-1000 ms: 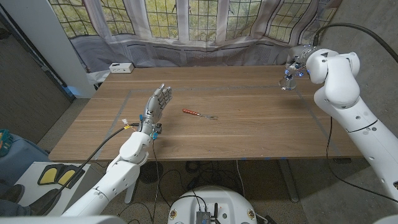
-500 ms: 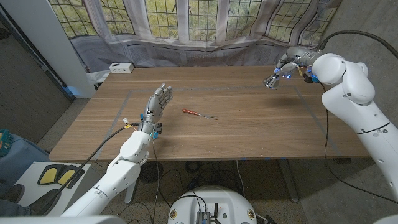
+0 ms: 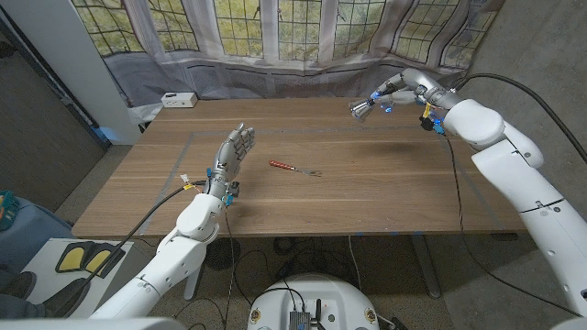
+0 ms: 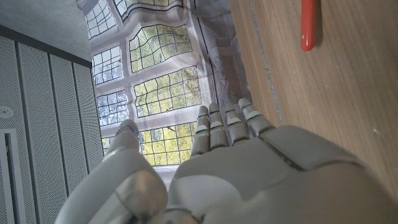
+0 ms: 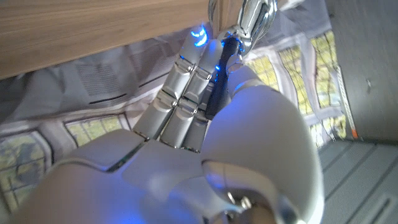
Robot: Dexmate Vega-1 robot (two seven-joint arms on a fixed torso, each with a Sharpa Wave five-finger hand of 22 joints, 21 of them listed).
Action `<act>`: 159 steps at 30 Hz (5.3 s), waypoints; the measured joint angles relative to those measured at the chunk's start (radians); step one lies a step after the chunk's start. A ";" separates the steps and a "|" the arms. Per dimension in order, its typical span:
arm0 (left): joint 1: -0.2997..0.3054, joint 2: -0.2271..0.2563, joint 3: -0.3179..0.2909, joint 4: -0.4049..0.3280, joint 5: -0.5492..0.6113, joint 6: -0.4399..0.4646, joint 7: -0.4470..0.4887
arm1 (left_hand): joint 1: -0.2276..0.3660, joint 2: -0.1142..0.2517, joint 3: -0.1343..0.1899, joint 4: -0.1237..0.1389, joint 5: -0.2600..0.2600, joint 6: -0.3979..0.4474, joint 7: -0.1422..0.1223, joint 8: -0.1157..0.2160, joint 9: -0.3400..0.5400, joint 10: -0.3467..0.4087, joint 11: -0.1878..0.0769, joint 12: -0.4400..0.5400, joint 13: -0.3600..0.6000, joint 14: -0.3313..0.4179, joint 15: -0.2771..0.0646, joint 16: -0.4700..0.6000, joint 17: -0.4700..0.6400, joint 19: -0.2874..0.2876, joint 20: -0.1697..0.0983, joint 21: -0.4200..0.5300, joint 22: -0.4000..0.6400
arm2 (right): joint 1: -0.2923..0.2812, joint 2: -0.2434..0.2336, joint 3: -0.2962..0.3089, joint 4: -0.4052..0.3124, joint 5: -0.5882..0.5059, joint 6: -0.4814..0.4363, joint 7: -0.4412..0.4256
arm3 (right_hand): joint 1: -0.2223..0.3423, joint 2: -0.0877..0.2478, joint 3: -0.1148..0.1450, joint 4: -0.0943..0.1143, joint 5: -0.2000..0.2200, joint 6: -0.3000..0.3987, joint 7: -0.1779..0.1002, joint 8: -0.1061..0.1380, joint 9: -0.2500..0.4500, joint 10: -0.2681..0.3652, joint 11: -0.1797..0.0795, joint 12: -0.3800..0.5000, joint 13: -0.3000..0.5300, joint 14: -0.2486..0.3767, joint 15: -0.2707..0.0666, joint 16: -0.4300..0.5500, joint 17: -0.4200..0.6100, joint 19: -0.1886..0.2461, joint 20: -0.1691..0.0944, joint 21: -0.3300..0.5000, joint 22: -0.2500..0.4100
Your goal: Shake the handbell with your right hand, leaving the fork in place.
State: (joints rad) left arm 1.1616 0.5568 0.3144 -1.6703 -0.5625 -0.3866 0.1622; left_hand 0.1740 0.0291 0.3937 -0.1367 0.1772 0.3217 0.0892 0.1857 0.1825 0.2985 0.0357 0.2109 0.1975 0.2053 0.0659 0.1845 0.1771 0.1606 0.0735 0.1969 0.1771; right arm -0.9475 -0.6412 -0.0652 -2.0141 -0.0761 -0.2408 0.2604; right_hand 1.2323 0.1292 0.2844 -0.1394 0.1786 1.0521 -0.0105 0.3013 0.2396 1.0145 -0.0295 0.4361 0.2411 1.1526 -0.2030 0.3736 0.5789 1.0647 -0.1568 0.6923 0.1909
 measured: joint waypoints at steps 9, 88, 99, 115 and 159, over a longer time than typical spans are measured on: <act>0.001 0.002 -0.001 -0.002 0.000 0.001 -0.002 | 0.000 0.000 0.000 0.000 0.000 0.000 0.000 0.000 0.002 0.000 0.000 0.000 0.000 0.000 0.000 0.000 0.000 0.000 0.000 0.000 0.000 | 0.001 0.002 -0.024 0.038 0.216 0.147 -0.069 | 0.000 0.000 0.000 0.000 -0.002 0.000 0.000 0.000 0.000 0.000 0.000 0.000 0.000 -0.002 0.005 0.000 0.003 0.000 0.000 0.008 0.000; -0.055 -0.010 0.025 0.044 -0.008 0.003 -0.042 | 0.000 0.000 0.000 0.000 0.000 0.000 0.000 0.000 0.001 0.000 0.000 0.000 0.000 0.000 0.000 0.000 0.000 0.000 0.000 0.000 0.000 | -0.293 -0.803 0.018 -0.209 -0.565 -0.496 -0.321 | 0.013 0.012 -0.019 0.009 -0.001 0.020 -0.020 -0.016 -0.003 -0.012 0.012 -0.030 0.008 -0.025 0.012 -0.026 0.021 -0.068 0.003 0.063 -0.005; -0.043 -0.010 0.022 0.037 -0.008 0.001 -0.030 | 0.000 0.000 0.000 0.000 0.000 0.000 0.000 0.000 0.001 0.000 0.000 0.000 0.000 0.000 0.000 0.000 0.000 0.000 0.000 0.000 0.000 | -0.084 -0.744 -0.203 -0.200 -0.887 -0.536 -0.061 | 0.007 0.007 -0.019 0.009 0.003 0.020 -0.038 -0.016 -0.003 -0.008 0.008 -0.035 0.022 -0.025 0.012 -0.030 0.021 -0.084 0.009 0.070 -0.005; -0.025 -0.009 0.017 0.021 -0.007 0.001 -0.018 | 0.000 0.000 0.000 0.000 0.000 0.005 0.006 0.000 0.001 0.000 0.000 0.000 0.000 0.000 0.000 0.000 0.000 0.000 0.000 0.000 0.000 | -0.023 -0.564 -0.183 -0.175 -1.194 -0.473 0.170 | 0.003 0.003 -0.020 0.009 0.003 0.023 -0.042 -0.016 -0.003 0.001 0.007 -0.041 0.023 -0.025 0.012 -0.037 0.026 -0.084 0.009 0.078 -0.005; -0.027 0.009 0.016 -0.024 0.017 0.023 -0.009 | 0.000 0.000 0.000 0.000 0.000 0.005 0.005 0.000 0.001 0.000 0.000 0.000 0.000 0.000 0.000 0.000 0.000 0.000 0.000 0.000 0.000 | 0.071 -0.348 -0.281 -0.192 -0.682 -0.380 -0.042 | -0.007 -0.001 -0.015 0.013 0.006 0.017 -0.035 -0.016 0.000 0.001 0.007 -0.050 0.066 -0.025 0.012 -0.046 0.035 -0.093 0.014 0.116 -0.010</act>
State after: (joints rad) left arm 1.1347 0.5661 0.3307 -1.6940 -0.5453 -0.3632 0.1535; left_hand 0.1740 0.0292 0.3936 -0.1367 0.1772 0.3268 0.0946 0.1857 0.1836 0.2983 0.0358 0.2109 0.1975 0.2053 0.0659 0.1845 0.1771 0.1606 0.0735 0.1968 0.1771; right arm -0.8764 -0.9894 -0.3462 -2.2060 -0.7578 -0.6210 0.2183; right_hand 1.2255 0.1283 0.2692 -0.1265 0.1848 1.0688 -0.0459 0.2855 0.2398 1.0155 -0.0229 0.3857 0.3074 1.1281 -0.1914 0.3274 0.6143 0.9714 -0.1427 0.8083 0.1814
